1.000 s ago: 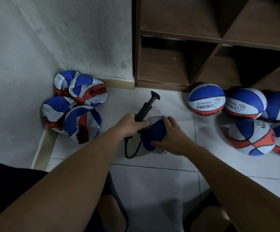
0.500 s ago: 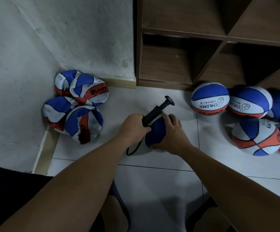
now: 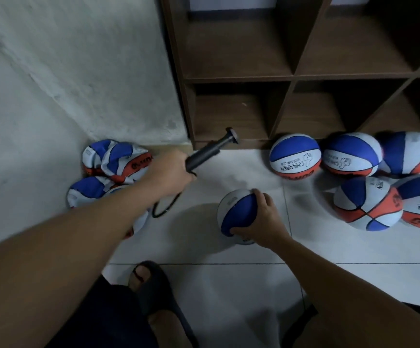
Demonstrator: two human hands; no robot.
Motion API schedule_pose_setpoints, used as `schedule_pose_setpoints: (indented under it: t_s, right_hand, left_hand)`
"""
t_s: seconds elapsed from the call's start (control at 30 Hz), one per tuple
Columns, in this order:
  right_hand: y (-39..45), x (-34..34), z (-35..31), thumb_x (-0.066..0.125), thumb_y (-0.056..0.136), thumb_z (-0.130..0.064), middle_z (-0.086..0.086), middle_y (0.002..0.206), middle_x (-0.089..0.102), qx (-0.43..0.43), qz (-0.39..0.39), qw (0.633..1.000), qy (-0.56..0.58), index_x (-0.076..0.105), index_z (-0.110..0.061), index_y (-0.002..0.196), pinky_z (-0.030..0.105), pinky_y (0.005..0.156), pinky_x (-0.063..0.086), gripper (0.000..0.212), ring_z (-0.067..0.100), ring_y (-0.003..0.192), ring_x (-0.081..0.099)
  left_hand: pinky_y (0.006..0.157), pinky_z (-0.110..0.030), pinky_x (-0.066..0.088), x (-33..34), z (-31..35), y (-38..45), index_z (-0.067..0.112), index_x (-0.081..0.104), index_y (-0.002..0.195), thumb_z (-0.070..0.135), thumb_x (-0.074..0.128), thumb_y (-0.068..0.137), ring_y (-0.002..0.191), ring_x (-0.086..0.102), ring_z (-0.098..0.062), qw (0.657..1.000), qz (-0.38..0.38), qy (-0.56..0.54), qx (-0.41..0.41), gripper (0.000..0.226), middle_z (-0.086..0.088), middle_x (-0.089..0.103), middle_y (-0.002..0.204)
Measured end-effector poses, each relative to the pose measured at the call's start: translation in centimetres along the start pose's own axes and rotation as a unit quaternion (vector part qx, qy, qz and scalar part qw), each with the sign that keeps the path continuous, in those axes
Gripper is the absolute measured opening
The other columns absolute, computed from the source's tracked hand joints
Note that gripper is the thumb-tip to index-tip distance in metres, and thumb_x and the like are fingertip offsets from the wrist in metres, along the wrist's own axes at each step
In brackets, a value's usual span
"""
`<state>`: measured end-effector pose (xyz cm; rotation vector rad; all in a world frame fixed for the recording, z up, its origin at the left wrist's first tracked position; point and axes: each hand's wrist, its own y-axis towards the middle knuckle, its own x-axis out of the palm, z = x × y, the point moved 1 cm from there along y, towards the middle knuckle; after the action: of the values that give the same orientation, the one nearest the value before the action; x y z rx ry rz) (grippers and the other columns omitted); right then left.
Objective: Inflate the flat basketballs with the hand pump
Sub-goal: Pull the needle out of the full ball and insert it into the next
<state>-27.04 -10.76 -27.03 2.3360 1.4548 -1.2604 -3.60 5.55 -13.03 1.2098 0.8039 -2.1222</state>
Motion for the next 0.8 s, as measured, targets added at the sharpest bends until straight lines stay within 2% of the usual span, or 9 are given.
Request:
schedule_pose_setpoints:
  t_s: [0.13, 0.3, 0.4, 0.5, 0.63, 0.7, 0.8]
  right_hand:
    - [-1.2, -4.1, 3.3, 0.092, 0.046, -0.070, -0.003, 0.155, 0.031, 0.004, 0.069, 0.994, -0.079, 0.021, -0.036, 0.161, 0.055, 0.102, 0.058, 0.139, 0.028, 0.140, 0.038]
    - [-1.4, -8.8, 6.6, 0.088, 0.045, -0.074, 0.008, 0.158, 0.032, 0.049, 0.116, 0.973, -0.193, 0.019, -0.028, 0.161, 0.059, 0.106, 0.051, 0.142, 0.035, 0.142, 0.036]
    - [-1.4, -9.9, 8.5, 0.090, 0.047, -0.071, 0.011, 0.163, 0.030, 0.066, 0.143, 0.963, -0.217, 0.020, -0.026, 0.163, 0.061, 0.114, 0.044, 0.143, 0.040, 0.149, 0.032]
    - [-1.4, -10.1, 10.0, 0.095, 0.056, -0.061, 0.011, 0.168, 0.025, 0.072, 0.138, 0.959, -0.235, 0.018, -0.022, 0.164, 0.064, 0.123, 0.032, 0.139, 0.042, 0.157, 0.021]
    - [-1.2, -9.7, 10.6, 0.098, 0.058, -0.051, 0.014, 0.168, 0.026, 0.075, 0.149, 0.958, -0.235, 0.018, -0.016, 0.166, 0.062, 0.125, 0.029, 0.139, 0.043, 0.158, 0.019]
    - [-1.0, -9.6, 10.4, 0.098, 0.060, -0.048, 0.014, 0.170, 0.026, 0.068, 0.151, 0.957, -0.236, 0.018, -0.014, 0.166, 0.059, 0.127, 0.025, 0.137, 0.042, 0.159, 0.018]
    - [-0.9, -9.7, 10.3, 0.098, 0.064, -0.044, 0.014, 0.171, 0.026, 0.064, 0.151, 0.957, -0.237, 0.019, -0.013, 0.166, 0.056, 0.131, 0.020, 0.133, 0.040, 0.161, 0.016]
  left_hand:
    - [0.056, -0.031, 0.046, -5.6, 1.3, 0.7, 0.021, 0.072, 0.084, 0.028, 0.087, 0.087, 0.068, 0.068, -0.024, 0.996, 0.019, 0.075, 0.047, 0.017, -0.003, 0.068, 0.072]
    - [0.060, -0.034, 0.055, -6.2, 2.0, 1.3, 0.017, 0.079, 0.096, 0.025, 0.089, 0.087, 0.067, 0.067, -0.020, 0.992, -0.011, 0.103, 0.065, 0.015, -0.003, 0.070, 0.074]
    - [0.053, -0.029, 0.043, -4.5, 2.8, 1.5, 0.017, 0.076, 0.088, 0.024, 0.087, 0.088, 0.063, 0.064, -0.017, 0.989, -0.025, 0.118, 0.085, 0.013, -0.001, 0.066, 0.070]
    - [0.054, -0.027, 0.039, -3.5, 3.3, 1.6, 0.018, 0.074, 0.088, 0.022, 0.084, 0.090, 0.065, 0.062, -0.016, 0.985, -0.046, 0.136, 0.095, 0.011, 0.000, 0.064, 0.073]
    - [0.053, -0.027, 0.037, -3.4, 3.1, 2.3, 0.027, 0.059, 0.071, 0.018, 0.084, 0.090, 0.062, 0.058, -0.015, 0.986, -0.046, 0.132, 0.096, 0.033, 0.000, 0.061, 0.070]
    - [0.055, -0.028, 0.041, -3.8, 2.6, 2.7, 0.029, 0.059, 0.072, 0.018, 0.084, 0.089, 0.064, 0.060, -0.018, 0.987, -0.044, 0.128, 0.089, 0.033, -0.001, 0.062, 0.072]
    - [0.061, -0.037, 0.056, -4.2, 1.7, 3.2, 0.016, 0.073, 0.088, 0.023, 0.085, 0.088, 0.068, 0.066, -0.023, 0.987, -0.038, 0.138, 0.074, 0.014, -0.005, 0.067, 0.076]
